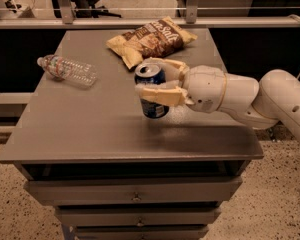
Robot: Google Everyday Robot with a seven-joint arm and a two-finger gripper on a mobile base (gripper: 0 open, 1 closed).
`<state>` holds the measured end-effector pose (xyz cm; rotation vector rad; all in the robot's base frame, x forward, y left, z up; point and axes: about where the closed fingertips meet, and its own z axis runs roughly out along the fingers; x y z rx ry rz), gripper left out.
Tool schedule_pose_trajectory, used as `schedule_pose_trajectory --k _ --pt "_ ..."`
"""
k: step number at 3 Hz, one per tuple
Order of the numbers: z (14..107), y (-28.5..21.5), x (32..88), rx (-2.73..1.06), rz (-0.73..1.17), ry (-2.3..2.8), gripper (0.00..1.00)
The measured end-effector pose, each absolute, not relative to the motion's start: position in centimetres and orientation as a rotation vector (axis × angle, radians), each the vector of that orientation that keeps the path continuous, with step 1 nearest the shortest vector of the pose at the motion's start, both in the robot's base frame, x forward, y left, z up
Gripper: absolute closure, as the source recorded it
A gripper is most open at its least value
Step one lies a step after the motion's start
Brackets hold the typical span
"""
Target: Place pepsi can upright
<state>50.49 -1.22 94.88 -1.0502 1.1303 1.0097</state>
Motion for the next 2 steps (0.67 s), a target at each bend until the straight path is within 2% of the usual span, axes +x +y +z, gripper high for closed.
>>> schedule_pose_trajectory --k 1,2 --pt "93.2 -1.4 49.8 -1.054 1.024 1.122 0.85" --pt "91.7 -1.5 49.1 -1.076 1.025 1.092 0.61"
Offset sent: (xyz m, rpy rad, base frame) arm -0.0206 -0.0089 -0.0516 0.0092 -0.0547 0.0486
